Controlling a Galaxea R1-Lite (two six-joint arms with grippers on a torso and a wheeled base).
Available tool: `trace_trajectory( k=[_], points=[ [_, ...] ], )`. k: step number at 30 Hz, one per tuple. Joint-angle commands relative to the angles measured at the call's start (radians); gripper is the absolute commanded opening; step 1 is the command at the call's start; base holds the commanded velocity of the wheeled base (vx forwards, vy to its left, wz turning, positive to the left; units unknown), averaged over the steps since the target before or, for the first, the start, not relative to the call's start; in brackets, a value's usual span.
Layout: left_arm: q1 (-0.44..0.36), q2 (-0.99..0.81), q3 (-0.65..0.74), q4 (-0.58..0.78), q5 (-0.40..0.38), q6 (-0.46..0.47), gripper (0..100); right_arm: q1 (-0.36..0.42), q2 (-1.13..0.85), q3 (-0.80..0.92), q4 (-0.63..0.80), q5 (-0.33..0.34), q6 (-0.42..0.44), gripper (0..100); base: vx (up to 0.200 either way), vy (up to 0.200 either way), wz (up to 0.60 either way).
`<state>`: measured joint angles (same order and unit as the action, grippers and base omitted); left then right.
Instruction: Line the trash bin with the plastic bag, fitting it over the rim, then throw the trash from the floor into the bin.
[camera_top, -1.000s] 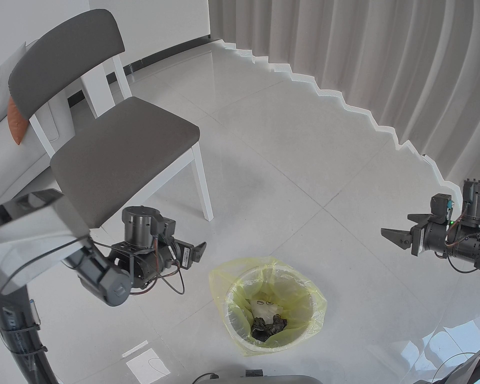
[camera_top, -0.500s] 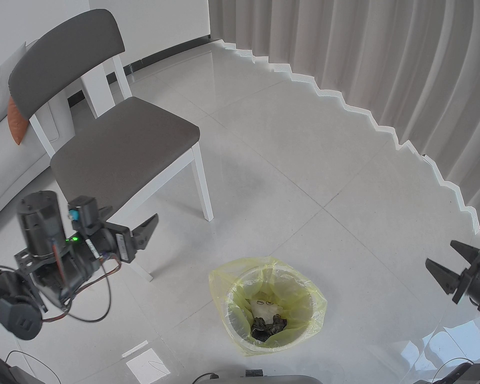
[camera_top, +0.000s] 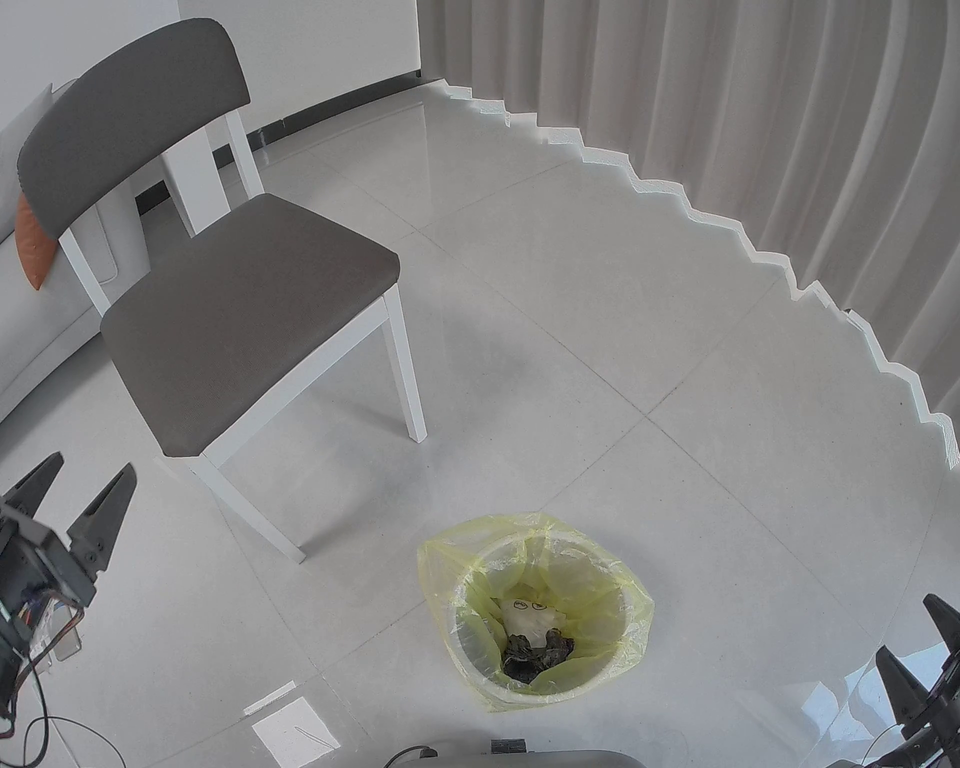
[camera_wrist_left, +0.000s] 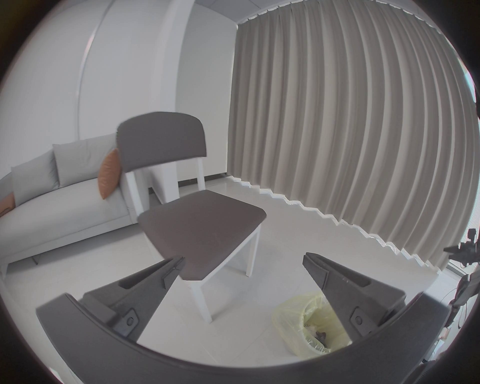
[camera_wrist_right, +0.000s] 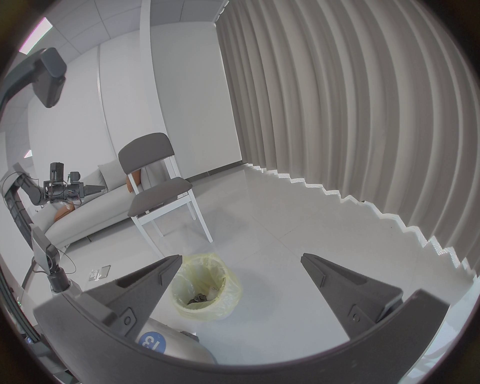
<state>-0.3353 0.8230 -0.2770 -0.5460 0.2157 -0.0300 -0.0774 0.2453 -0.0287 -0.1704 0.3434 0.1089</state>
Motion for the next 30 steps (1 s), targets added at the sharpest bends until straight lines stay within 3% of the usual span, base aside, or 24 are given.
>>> trace_trajectory(
  k=[1, 3, 6, 12, 17, 21, 26, 30],
  points=[
    [0.064, -0.228, 0.07, 0.08, 0.004, -0.019, 100, -0.035, -0.15, 0.029, 0.052, 0.032, 0.057, 100, 0.0, 0.0, 0.0],
    [0.081, -0.248, 0.082, 0.08, 0.004, -0.028, 100, -0.008, -0.153, 0.029, 0.054, 0.032, 0.064, 100, 0.0, 0.0, 0.0],
    [0.09, -0.278, 0.094, 0.083, 0.001, -0.051, 100, 0.1, -0.201, 0.027, 0.088, 0.032, 0.078, 100, 0.0, 0.0, 0.0],
    [0.141, -0.349, 0.108, 0.126, -0.015, -0.067, 100, 0.082, -0.238, 0.024, 0.108, 0.029, 0.086, 100, 0.0, 0.0, 0.0],
    [0.243, -0.498, 0.096, 0.233, -0.105, -0.064, 100, 0.082, -0.238, 0.029, 0.098, -0.04, 0.064, 100, 0.0, 0.0, 0.0],
    [0.297, -0.631, 0.087, 0.359, -0.165, -0.068, 100, 0.082, -0.238, 0.029, 0.097, -0.046, 0.026, 100, 0.0, 0.0, 0.0],
    [0.308, -0.771, 0.084, 0.524, -0.217, -0.082, 100, 0.082, -0.238, 0.029, 0.097, -0.047, 0.003, 100, 0.0, 0.0, 0.0],
    [0.335, -0.823, 0.157, 0.546, -0.214, -0.077, 100, 0.082, -0.238, 0.029, 0.094, -0.064, -0.005, 100, 0.0, 0.0, 0.0]
  ],
)
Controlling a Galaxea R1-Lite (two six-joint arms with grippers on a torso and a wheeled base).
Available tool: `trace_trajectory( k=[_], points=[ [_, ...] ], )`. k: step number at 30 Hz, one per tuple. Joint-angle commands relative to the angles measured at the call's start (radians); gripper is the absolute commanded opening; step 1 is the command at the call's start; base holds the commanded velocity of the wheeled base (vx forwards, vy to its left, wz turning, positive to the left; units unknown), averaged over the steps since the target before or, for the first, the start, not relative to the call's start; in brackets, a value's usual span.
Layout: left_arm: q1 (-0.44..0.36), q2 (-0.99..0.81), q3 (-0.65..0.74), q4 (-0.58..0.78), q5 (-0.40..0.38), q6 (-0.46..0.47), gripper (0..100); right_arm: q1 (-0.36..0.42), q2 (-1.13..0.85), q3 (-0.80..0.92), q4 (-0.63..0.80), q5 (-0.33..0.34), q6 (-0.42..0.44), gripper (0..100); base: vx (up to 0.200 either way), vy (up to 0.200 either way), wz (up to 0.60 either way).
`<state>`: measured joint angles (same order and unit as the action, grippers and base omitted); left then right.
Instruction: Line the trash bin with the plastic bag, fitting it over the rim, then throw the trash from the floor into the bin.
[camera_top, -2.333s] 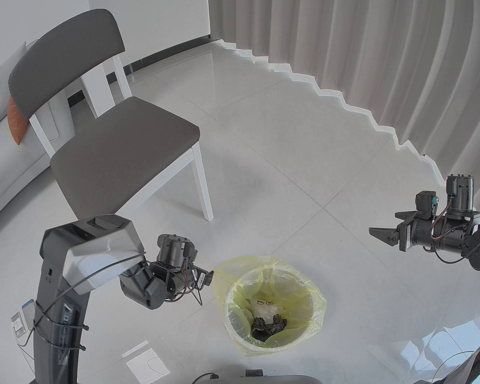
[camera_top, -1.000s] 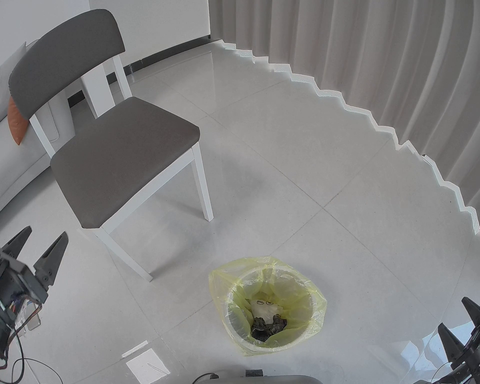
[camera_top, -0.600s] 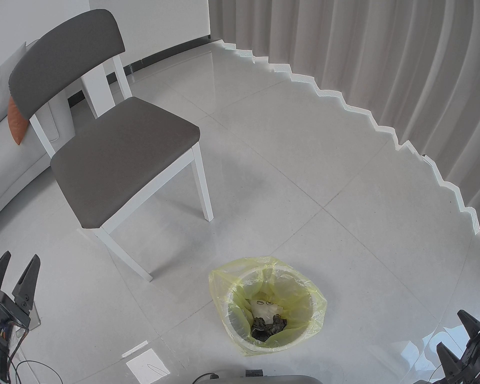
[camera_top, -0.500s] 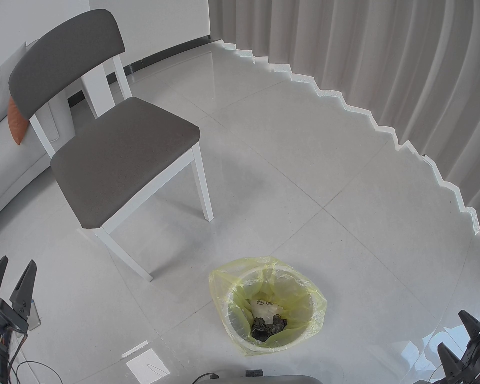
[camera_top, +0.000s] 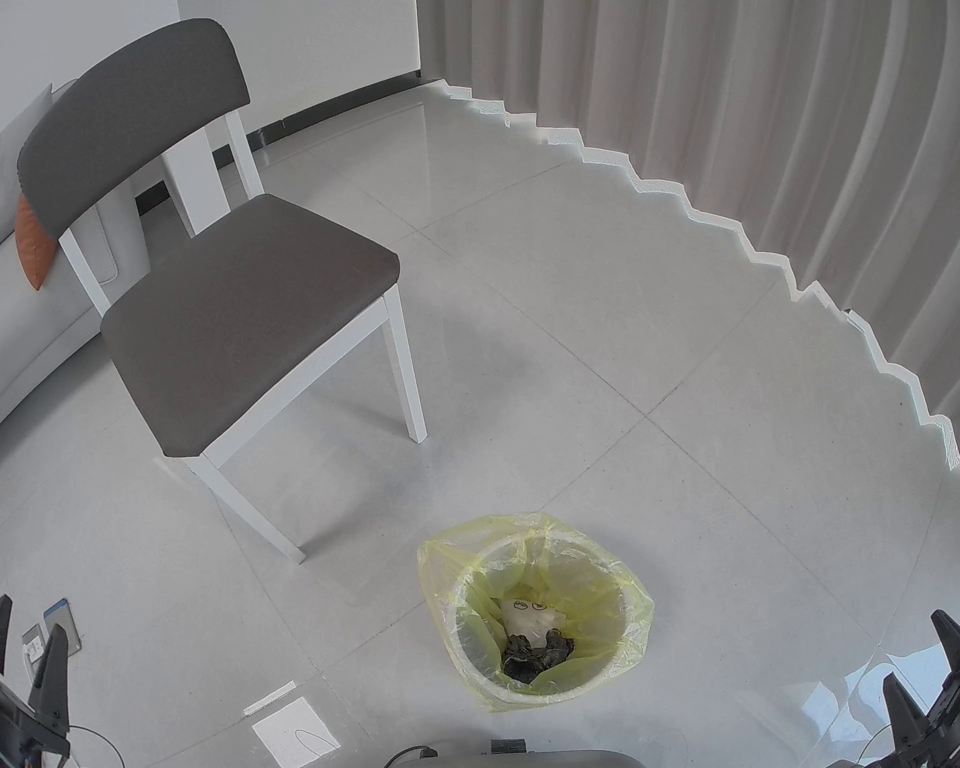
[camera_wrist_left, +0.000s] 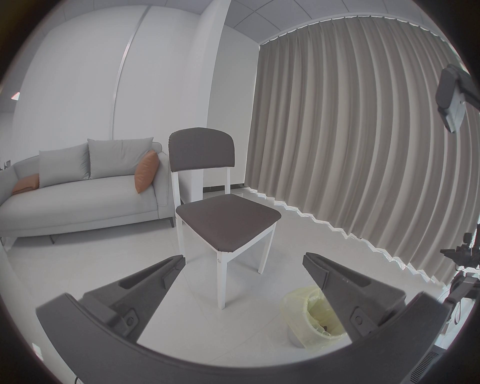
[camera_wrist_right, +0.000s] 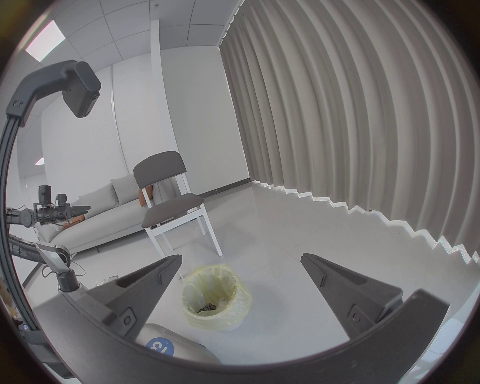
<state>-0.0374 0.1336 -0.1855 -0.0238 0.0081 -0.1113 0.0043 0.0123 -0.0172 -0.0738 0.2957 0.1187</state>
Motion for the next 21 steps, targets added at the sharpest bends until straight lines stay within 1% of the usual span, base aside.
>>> trace_trajectory(
  k=[1, 3, 4, 6, 7, 10, 11, 13, 18, 20, 21],
  points=[
    [0.037, -0.132, 0.077, 0.019, -0.002, 0.007, 100, 0.0, -0.005, 0.017, -0.003, -0.018, -0.014, 100, 0.0, 0.0, 0.0],
    [0.037, -0.131, 0.186, -0.068, 0.016, 0.062, 100, 0.0, -0.005, 0.017, -0.003, -0.032, -0.019, 100, 0.0, 0.0, 0.0],
    [0.039, -0.132, 0.186, -0.068, 0.027, 0.064, 100, 0.0, -0.005, 0.017, -0.003, -0.035, -0.021, 100, 0.0, 0.0, 0.0],
    [0.039, -0.132, 0.182, -0.027, 0.046, 0.076, 100, 0.0, -0.005, 0.017, -0.003, -0.044, -0.022, 100, 0.0, 0.0, 0.0],
    [0.039, -0.132, 0.186, -0.016, 0.047, 0.065, 100, 0.0, -0.005, 0.017, -0.003, -0.049, -0.022, 100, 0.0, 0.0, 0.0],
    [0.037, -0.131, 0.186, 0.024, 0.038, 0.073, 100, 0.0, -0.005, 0.017, -0.004, -0.056, -0.025, 100, 0.0, 0.0, 0.0],
    [0.037, -0.131, 0.186, 0.024, 0.038, 0.073, 100, 0.0, -0.005, 0.017, -0.004, -0.056, -0.025, 100, 0.0, 0.0, 0.0],
    [0.039, -0.131, 0.186, 0.024, 0.036, 0.084, 100, 0.0, -0.005, 0.017, -0.004, -0.078, -0.021, 100, 0.0, 0.0, 0.0],
    [0.039, -0.131, 0.186, 0.025, 0.036, 0.094, 100, 0.0, -0.003, 0.017, 0.0, -0.079, -0.013, 100, 0.0, 0.0, 0.0],
    [0.037, -0.131, 0.186, 0.025, 0.036, 0.09, 100, 0.0, -0.005, 0.017, -0.003, -0.101, -0.028, 100, 0.0, 0.0, 0.0],
    [0.037, -0.131, 0.186, 0.025, 0.036, 0.085, 100, 0.0, -0.005, 0.017, -0.004, -0.133, -0.042, 100, 0.0, 0.0, 0.0]
  ],
)
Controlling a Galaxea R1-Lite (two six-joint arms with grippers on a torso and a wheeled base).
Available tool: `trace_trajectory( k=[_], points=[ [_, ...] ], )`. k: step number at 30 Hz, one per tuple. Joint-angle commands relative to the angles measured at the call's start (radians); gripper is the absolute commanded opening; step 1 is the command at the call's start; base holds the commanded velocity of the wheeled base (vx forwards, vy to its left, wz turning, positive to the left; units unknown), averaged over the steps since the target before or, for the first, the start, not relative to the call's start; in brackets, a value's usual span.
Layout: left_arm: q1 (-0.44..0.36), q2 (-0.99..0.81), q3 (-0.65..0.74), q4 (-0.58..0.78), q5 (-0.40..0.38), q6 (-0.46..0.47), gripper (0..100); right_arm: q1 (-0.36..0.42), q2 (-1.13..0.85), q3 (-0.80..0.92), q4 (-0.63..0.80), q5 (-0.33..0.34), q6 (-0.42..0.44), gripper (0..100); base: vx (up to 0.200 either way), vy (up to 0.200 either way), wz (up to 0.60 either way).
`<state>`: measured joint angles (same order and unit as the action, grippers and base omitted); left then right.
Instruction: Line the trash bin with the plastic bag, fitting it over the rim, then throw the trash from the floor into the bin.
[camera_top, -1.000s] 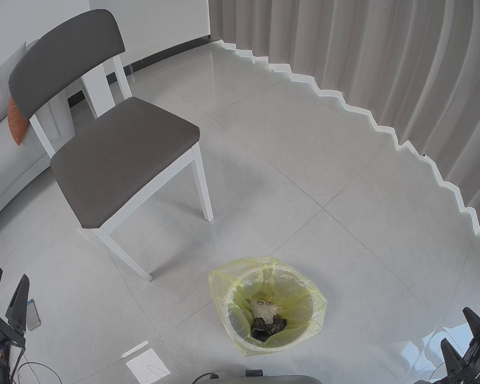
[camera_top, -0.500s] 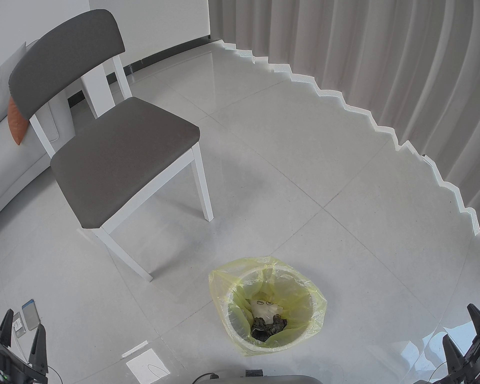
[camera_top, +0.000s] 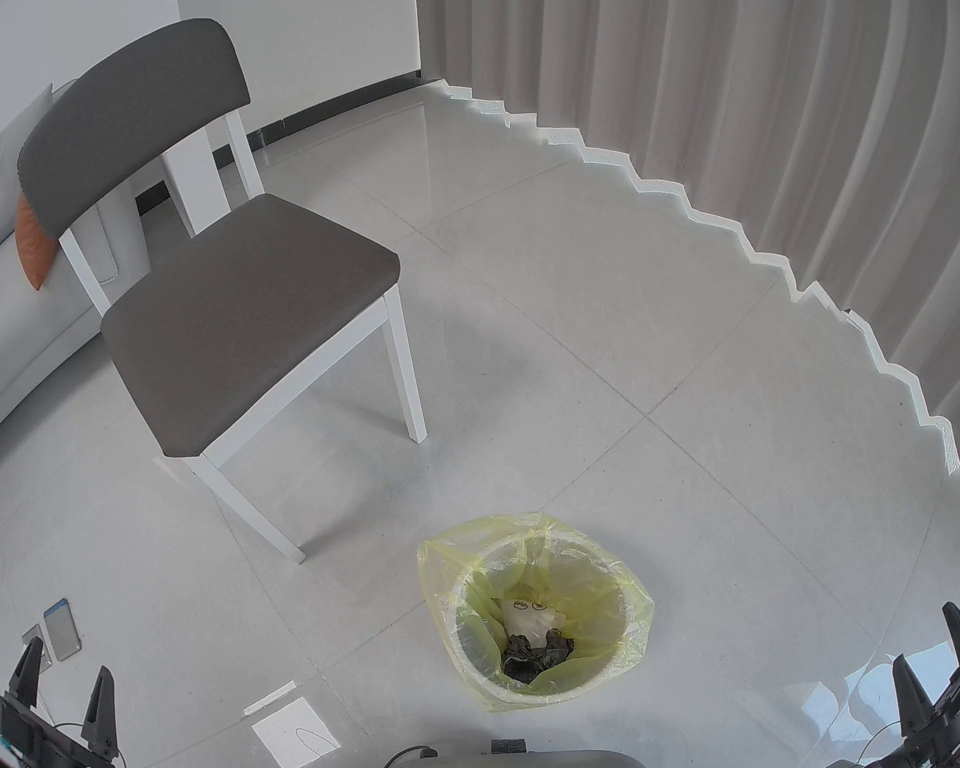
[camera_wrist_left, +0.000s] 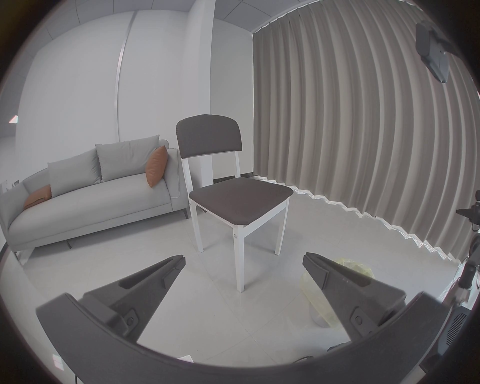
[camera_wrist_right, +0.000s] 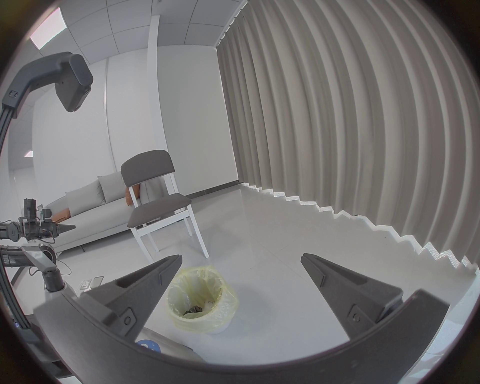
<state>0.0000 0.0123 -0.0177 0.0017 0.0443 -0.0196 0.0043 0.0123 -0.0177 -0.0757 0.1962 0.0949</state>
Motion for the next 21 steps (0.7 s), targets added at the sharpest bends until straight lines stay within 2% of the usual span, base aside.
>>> trace_trajectory(
  k=[1, 4, 8, 11, 12, 13, 15, 18, 21],
  points=[
    [0.0, -0.009, 0.018, 0.0, 0.0, -0.008, 100, 0.0, -0.005, 0.018, -0.001, -0.072, -0.047, 100, 0.0, 0.0, 0.0],
    [0.0, -0.009, 0.018, 0.0, 0.0, -0.016, 100, 0.0, -0.003, 0.015, 0.008, -0.119, -0.084, 100, 0.0, 0.0, 0.0],
    [0.0, -0.009, 0.018, 0.0, 0.0, -0.016, 100, 0.0, -0.003, 0.013, 0.013, -0.119, -0.055, 100, 0.0, 0.0, 0.0],
    [0.0, -0.009, 0.018, 0.0, 0.0, -0.016, 100, -0.001, -0.005, 0.012, 0.019, -0.158, -0.035, 100, 0.0, 0.0, 0.0],
    [0.0, -0.009, 0.018, 0.0, 0.0, -0.016, 100, -0.001, -0.003, 0.015, 0.008, -0.262, -0.043, 100, 0.0, 0.0, 0.0],
    [0.0, -0.009, 0.018, 0.0, 0.0, -0.017, 100, -0.001, -0.003, 0.012, 0.017, -0.287, -0.038, 100, 0.0, 0.0, 0.0],
    [0.002, -0.009, 0.018, -0.002, -0.001, 0.004, 100, 0.0, -0.003, 0.007, 0.034, -0.268, -0.015, 100, 0.0, 0.0, 0.0],
    [0.0, -0.009, 0.018, 0.0, -0.003, 0.004, 100, 0.0, -0.003, -0.016, 0.1, -0.196, 0.014, 100, 0.0, 0.0, 0.0],
    [0.0, -0.009, 0.018, 0.0, -0.003, 0.007, 100, 0.0, -0.002, -0.024, 0.12, -0.173, 0.017, 100, 0.0, 0.0, 0.0]
  ],
)
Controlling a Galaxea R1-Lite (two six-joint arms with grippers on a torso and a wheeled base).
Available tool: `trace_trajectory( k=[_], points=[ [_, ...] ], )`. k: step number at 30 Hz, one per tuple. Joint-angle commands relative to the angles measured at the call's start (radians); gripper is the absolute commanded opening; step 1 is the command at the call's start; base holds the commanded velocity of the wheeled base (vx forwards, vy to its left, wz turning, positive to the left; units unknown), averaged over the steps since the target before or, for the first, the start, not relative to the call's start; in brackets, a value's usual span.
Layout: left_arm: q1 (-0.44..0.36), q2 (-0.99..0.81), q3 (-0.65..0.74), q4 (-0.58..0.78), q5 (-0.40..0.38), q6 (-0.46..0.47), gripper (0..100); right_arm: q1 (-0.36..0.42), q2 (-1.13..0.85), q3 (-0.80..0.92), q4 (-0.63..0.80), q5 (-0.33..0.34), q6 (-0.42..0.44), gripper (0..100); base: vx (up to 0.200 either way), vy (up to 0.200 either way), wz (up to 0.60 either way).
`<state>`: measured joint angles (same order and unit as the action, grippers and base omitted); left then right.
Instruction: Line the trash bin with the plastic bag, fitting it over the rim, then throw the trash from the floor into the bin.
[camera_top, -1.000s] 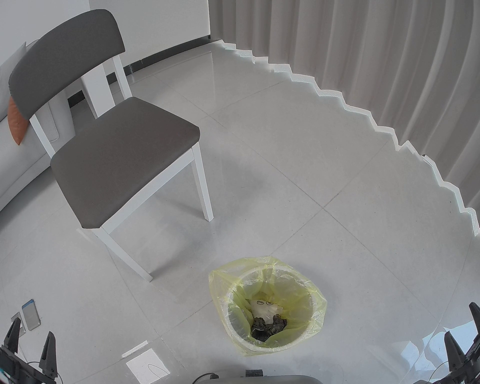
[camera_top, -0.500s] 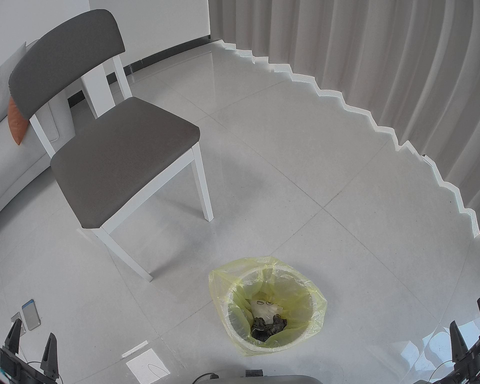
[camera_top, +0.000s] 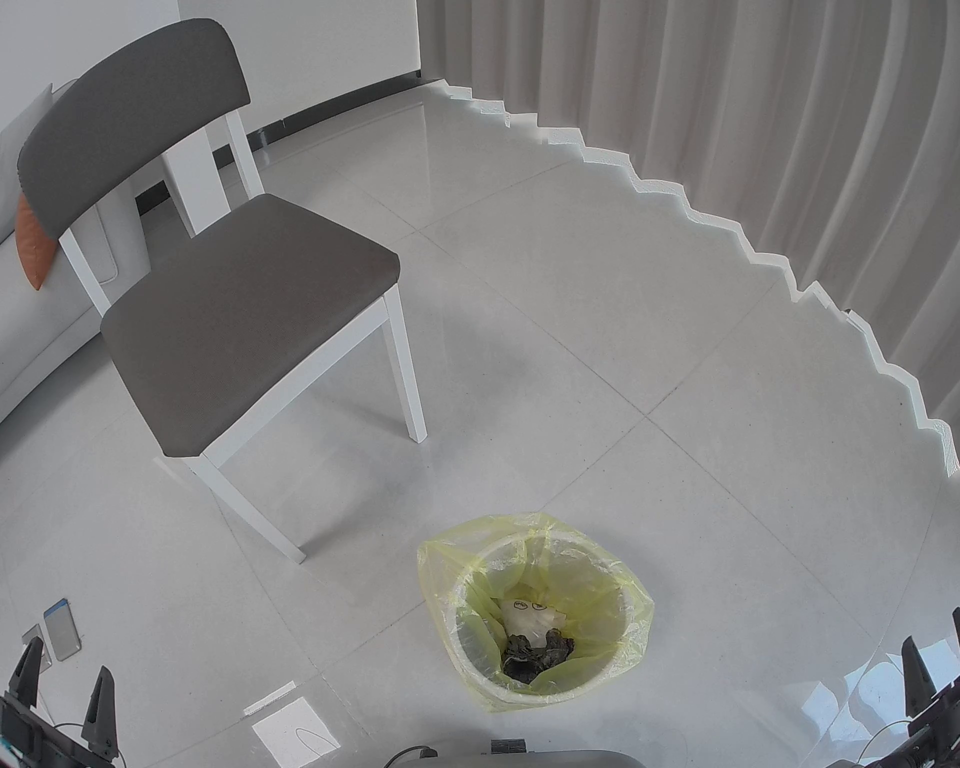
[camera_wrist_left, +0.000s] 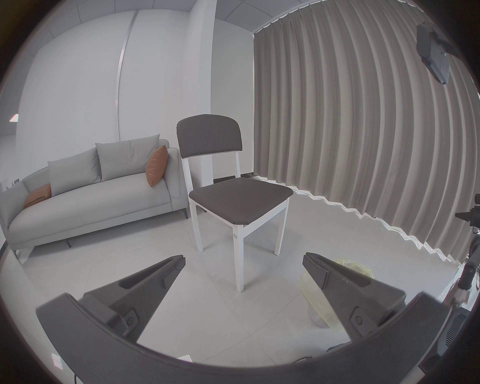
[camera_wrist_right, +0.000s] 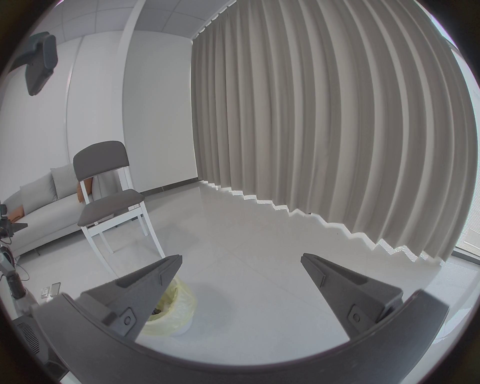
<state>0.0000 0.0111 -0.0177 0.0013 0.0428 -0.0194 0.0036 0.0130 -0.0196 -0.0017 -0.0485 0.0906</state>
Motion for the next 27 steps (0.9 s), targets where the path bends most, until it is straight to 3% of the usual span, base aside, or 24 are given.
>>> trace_trajectory(
  k=[1, 15, 19, 25, 27],
  points=[
    [0.0, -0.008, 0.018, 0.0, -0.001, 0.007, 100, 0.001, -0.002, -0.022, 0.046, 0.075, 0.021, 100, 0.0, 0.0, 0.0],
    [0.0, -0.008, 0.018, 0.0, -0.001, 0.007, 100, 0.004, -0.001, -0.019, 0.035, 0.114, 0.017, 100, 0.0, 0.0, 0.0],
    [0.0, -0.008, 0.018, 0.0, -0.001, 0.007, 100, 0.001, -0.004, -0.007, -0.006, 0.208, 0.015, 100, 0.0, 0.0, 0.0],
    [0.0, -0.008, 0.018, 0.0, -0.001, 0.009, 100, 0.001, -0.002, -0.003, -0.011, 0.246, 0.014, 100, 0.0, 0.0, 0.0],
    [0.0, -0.008, 0.018, 0.0, -0.001, 0.007, 100, 0.001, -0.005, 0.009, -0.043, 0.288, -0.002, 100, 0.0, 0.0, 0.0]
  ],
)
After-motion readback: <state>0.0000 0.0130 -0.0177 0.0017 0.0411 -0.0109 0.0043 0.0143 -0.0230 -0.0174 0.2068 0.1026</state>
